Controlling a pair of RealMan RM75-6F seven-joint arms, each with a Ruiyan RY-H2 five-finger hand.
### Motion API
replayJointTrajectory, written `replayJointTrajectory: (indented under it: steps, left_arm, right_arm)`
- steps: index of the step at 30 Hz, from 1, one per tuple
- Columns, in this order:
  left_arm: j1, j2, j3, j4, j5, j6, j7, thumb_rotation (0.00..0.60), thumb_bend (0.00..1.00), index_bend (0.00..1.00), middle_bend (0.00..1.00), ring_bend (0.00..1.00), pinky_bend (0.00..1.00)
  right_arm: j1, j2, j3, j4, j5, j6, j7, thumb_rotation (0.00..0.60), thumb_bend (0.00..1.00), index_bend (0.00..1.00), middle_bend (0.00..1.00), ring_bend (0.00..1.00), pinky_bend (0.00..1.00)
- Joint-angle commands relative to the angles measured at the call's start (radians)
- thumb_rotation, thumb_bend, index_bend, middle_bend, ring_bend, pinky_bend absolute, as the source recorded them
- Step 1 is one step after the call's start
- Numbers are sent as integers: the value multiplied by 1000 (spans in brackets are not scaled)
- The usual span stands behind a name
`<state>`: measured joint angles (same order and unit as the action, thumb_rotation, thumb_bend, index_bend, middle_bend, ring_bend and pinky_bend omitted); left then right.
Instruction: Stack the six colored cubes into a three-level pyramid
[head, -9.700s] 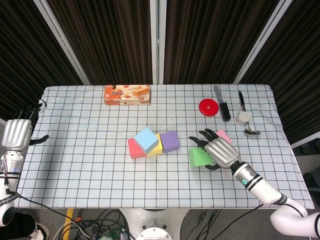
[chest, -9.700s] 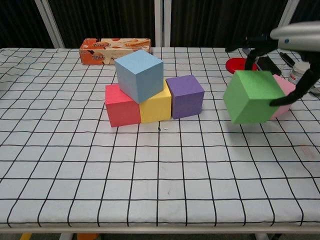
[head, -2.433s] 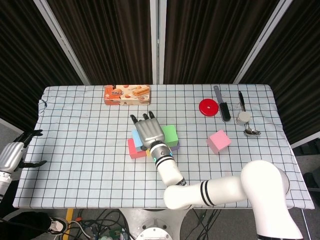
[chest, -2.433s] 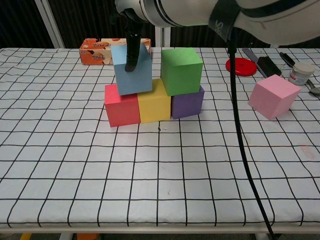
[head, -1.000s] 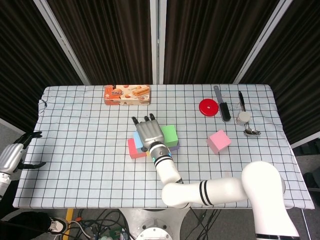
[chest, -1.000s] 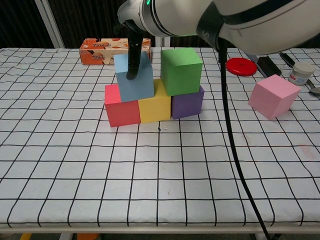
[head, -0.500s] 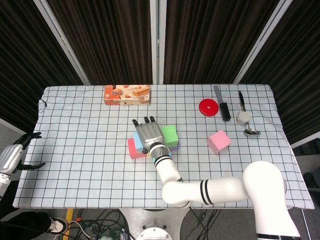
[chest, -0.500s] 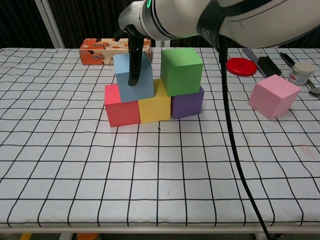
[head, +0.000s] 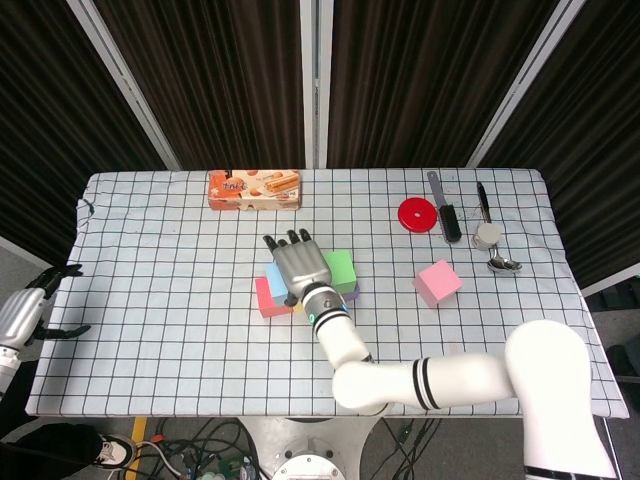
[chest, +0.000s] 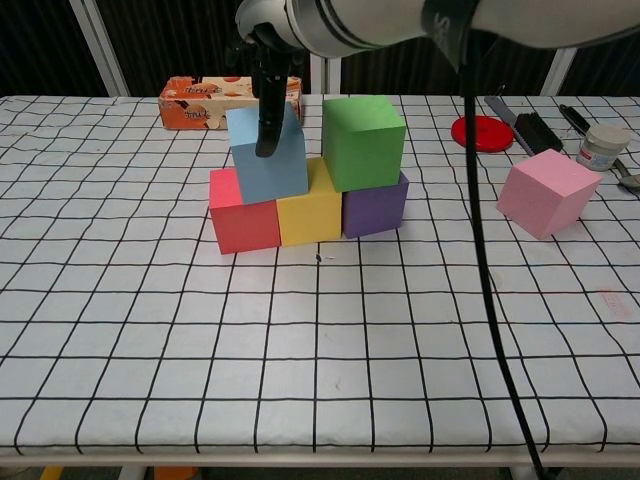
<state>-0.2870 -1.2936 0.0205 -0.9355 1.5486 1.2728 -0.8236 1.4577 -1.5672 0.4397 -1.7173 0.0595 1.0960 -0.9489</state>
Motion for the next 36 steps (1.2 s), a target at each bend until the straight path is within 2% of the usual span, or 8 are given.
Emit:
replayJointTrajectory:
  steps: [1, 6, 11, 20, 28, 34, 36]
  left_arm:
    - [-1, 2, 0, -4, 1, 0, 3, 600, 9, 137, 185, 94, 198]
    - [-9, 5, 2, -19, 6, -10, 17, 600, 9, 137, 185, 94, 199]
    - [-19, 9, 0, -45, 9, -13, 42, 600, 9, 137, 185, 94, 198]
    - [-22, 10, 3, -70, 2, -31, 72, 600, 9, 137, 184, 94, 199]
    - [-21, 12, 3, -68, 1, -29, 62, 600, 20, 137, 184, 94, 199]
    - [-21, 8, 8, -60, 5, -33, 54, 600, 22, 137, 184, 93, 198]
    - [-22, 8, 9, -58, 6, -33, 51, 600, 22, 137, 183, 94, 199]
  right_arm:
    - [-42, 104, 10, -110, -9, -8, 14, 600, 28, 0, 129, 0, 0]
    - [-118, 264, -12, -235, -39, -26, 45, 600, 25, 0, 86, 0, 0]
    - [-160, 341, -98, -238, -67, -60, 36, 600, 25, 0, 51, 0, 0]
    - [-196, 309, -170, -135, -202, -205, 135, 600, 27, 0, 52, 0, 0]
    - [-156, 264, -225, -87, -220, -193, 129, 600, 60, 0, 144, 0, 0]
    - [-145, 232, -238, -60, -252, -186, 156, 600, 85, 0, 193, 0, 0]
    - [-146, 222, -242, -54, -267, -171, 165, 600, 101, 0, 250, 0, 0]
